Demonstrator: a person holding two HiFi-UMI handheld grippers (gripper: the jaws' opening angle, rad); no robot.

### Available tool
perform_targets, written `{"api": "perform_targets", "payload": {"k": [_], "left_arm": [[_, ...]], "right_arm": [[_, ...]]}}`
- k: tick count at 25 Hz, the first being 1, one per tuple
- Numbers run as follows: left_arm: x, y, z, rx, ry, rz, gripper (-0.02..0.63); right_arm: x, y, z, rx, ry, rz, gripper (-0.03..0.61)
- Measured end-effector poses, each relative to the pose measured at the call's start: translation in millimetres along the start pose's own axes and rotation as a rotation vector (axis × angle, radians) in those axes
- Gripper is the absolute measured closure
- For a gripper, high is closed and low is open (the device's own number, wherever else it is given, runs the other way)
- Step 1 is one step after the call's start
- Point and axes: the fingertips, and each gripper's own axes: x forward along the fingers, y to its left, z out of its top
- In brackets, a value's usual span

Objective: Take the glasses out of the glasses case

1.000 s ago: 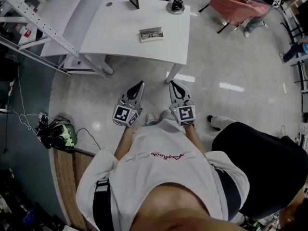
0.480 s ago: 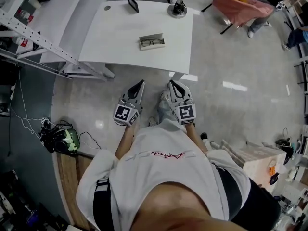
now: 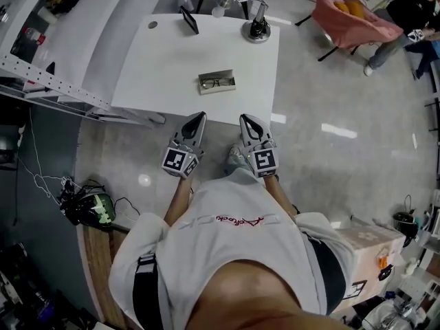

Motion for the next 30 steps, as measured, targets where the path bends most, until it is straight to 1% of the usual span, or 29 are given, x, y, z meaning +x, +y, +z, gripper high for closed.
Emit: {"api": "perform_targets", "payload": {"k": [2,6,15,18,22,30], "left_arm": [[12.9,8.4,2.5,0.0,-0.001,0.014,0.615],[42.3,19.9,5.2,0.01,-0.002,0.032,0.615],[89.2,47.2,5.3,0.011,0.0,0.078,0.615],[96.7,53.6,4.2,0.01,0.004,0.094,0.615],[101.9,63.5,1.6,0.002,0.009,0.118,0.615],[98.3,81.1,-5.8,-0.026,0.031,0.143,0.615]], "right_arm": [[11.3,-8.1,2.4,0.003,-0.005,0.016,0.577],[36.6,-28.6,8.5,0.04,-0.027,0.038,0.578],[83.0,-61.2,4.7,0.019,-0.021,0.109,0.578],[94.3,-66.7,2.2,0.026,-0.019,0.126,0.577],[108.1,-69.2,3.2,0.011,-0.008,0.154,0.578],[127.7,-64.5,-5.8,0.019,0.027,0.179,0.577]]}}
